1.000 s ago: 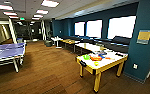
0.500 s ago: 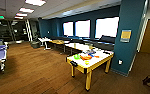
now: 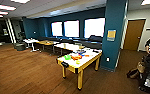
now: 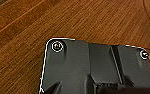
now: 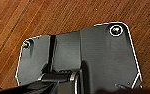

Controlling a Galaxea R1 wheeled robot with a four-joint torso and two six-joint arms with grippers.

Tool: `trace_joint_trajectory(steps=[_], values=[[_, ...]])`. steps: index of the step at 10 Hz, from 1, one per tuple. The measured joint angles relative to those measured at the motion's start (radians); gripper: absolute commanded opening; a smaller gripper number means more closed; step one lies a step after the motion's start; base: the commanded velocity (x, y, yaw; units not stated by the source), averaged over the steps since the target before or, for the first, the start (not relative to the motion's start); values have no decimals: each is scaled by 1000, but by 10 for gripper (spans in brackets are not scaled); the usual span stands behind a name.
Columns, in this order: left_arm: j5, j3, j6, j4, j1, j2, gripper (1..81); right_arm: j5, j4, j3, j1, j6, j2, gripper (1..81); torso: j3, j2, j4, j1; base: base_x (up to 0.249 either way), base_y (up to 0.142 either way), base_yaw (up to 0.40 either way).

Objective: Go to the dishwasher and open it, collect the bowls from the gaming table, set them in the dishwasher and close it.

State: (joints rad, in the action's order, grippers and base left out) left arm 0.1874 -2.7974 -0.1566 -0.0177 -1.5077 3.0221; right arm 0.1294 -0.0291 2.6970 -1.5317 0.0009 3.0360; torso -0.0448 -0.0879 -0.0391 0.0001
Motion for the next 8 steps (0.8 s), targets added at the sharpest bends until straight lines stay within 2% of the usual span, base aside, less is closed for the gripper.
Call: trace_joint_trajectory(steps=[3, 5, 6, 8], values=[[0, 0, 0, 0, 0, 0, 811, 0, 0, 0, 0, 0, 0, 811, 0, 0, 0, 0, 0, 0, -323], [0, 0, 0, 0, 0, 0, 811, 0, 0, 0, 0, 0, 0, 811, 0, 0, 0, 0, 85, -209, 0], [3, 0, 0, 0, 8, 0, 811, -6, 0, 0, -3, 0, 0, 811, 0, 0, 0, 0, 70, -120, 0], [7, 0, 0, 0, 9, 1, 811, -4, 0, 0, 3, 0, 0, 811, 0, 0, 0, 0, 0, 0, 0]])
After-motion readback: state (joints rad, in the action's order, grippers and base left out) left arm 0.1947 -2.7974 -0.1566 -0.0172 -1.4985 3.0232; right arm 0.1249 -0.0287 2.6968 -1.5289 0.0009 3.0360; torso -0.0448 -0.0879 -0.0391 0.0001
